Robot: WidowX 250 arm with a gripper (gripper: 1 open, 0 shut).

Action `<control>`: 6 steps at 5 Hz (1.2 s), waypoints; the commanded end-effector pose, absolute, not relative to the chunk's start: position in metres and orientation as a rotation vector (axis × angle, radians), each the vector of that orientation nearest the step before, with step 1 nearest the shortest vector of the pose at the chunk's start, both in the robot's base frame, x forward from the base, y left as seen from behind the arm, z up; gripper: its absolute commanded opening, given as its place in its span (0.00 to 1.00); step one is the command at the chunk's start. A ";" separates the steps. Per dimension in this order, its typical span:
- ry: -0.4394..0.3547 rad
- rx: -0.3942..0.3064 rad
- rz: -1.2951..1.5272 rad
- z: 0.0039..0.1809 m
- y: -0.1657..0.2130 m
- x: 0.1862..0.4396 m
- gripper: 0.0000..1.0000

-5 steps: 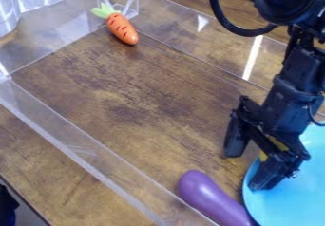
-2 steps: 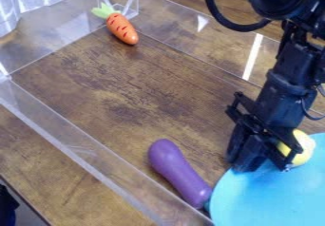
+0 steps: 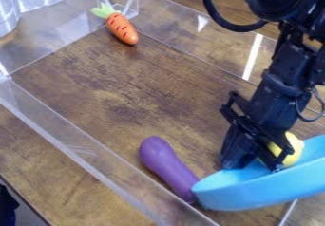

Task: Remove the purple eggplant from the blue tray and put it on the table

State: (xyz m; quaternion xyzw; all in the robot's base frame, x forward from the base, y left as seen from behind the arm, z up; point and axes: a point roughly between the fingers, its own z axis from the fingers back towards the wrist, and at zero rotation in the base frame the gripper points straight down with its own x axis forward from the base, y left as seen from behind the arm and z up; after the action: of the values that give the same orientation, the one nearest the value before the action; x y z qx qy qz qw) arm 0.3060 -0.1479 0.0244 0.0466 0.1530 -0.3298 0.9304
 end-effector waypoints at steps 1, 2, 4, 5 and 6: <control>0.230 0.095 -0.681 0.055 -0.147 0.316 0.00; 0.225 0.102 -0.692 0.062 -0.147 0.316 0.00; 0.214 0.123 -0.706 0.076 -0.142 0.318 0.00; 0.205 0.131 -0.710 0.084 -0.140 0.319 0.00; 0.189 0.142 -0.708 0.096 -0.136 0.320 0.00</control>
State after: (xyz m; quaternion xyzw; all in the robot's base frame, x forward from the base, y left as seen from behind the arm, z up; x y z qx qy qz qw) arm 0.3082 -0.1372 0.0603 0.0743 0.1492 -0.3524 0.9209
